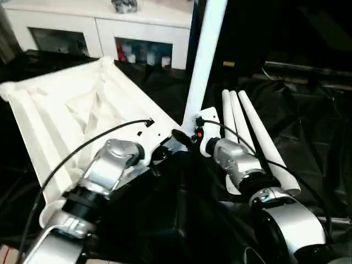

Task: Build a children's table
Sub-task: Insert table leg to table base

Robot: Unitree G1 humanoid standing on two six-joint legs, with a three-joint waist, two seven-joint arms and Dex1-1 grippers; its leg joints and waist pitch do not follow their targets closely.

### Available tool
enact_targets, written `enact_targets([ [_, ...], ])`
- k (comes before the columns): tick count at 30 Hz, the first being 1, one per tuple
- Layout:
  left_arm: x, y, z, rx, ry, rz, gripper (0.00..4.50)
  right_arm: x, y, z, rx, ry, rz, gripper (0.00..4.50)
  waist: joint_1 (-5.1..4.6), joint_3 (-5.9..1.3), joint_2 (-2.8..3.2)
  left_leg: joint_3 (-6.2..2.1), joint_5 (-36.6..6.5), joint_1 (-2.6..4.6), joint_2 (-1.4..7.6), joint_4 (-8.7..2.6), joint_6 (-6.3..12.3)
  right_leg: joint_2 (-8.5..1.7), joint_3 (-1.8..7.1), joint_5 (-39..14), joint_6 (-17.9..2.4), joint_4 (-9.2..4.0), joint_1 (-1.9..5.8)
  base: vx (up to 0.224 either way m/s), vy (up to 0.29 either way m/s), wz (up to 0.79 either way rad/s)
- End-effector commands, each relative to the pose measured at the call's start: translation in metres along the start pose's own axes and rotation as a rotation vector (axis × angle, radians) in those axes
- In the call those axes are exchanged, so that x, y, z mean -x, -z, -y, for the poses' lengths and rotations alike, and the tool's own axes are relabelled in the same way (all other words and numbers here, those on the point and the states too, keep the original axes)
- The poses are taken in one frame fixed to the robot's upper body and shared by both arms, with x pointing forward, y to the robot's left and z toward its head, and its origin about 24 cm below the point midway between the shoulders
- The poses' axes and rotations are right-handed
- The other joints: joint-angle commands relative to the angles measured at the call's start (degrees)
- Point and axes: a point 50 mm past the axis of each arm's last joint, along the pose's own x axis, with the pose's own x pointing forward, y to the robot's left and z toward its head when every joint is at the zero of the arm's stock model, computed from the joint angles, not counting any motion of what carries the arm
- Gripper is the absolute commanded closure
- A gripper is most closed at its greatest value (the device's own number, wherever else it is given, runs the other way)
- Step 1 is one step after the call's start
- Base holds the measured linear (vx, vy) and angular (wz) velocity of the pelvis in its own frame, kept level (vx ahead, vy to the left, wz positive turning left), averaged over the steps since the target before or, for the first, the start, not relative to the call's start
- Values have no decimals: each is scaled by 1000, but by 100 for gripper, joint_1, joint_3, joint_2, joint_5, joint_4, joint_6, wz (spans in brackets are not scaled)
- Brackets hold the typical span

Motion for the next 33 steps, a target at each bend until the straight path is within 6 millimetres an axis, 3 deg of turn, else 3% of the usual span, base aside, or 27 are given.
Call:
enact_targets([
  [1,-4,-2,12,-39,84,21,450,1,1,-5,8,-78,-2,50,-18,-352,78,-8,205,-47,242,-284,549,-471,400,898,-1472,-303,364,0,0,0],
  [5,0,1,12,-68,137,35,450,10,-3,-1,66,-154,15,50,-2,-376,77,11,567,-52,225,-215,857,-444,392,1539,-1640,-237,346,0,0,0],
  [7,2,3,13,-84,164,41,450,15,-5,1,79,-175,28,50,2,-358,95,15,441,-53,236,-216,911,-454,387,1390,-1627,-256,338,0,0,0],
  [11,6,8,13,-102,222,50,450,31,-5,4,143,-282,41,50,23,-352,137,28,122,-31,267,-235,746,-457,387,1031,-1621,-275,341,0,0,0],
  [16,10,9,14,-137,276,82,450,42,-4,2,186,-370,30,50,38,-366,126,55,153,-47,261,-213,692,-442,390,1235,-1568,-256,360,0,0,0],
  [20,17,14,14,-165,341,87,450,52,1,-1,219,-455,-13,50,51,-362,130,53,55,-56,265,-216,637,-444,382,1092,-1521,-259,365,0,0,0],
  [21,18,15,13,-167,342,83,450,53,2,0,222,-458,-20,76,53,-360,131,50,48,-50,268,-219,627,-436,380,1071,-1514,-263,363,0,0,0],
  [27,26,22,6,-179,360,55,450,57,5,-2,227,-489,-51,114,48,-340,126,55,-244,-54,260,-233,408,-446,393,613,-1473,-290,355,0,0,0],
  [33,31,28,2,-186,363,33,450,58,9,-6,233,-514,-75,164,52,-337,111,47,-270,-59,262,-234,340,-451,397,529,-1405,-283,349,0,0,0],
])
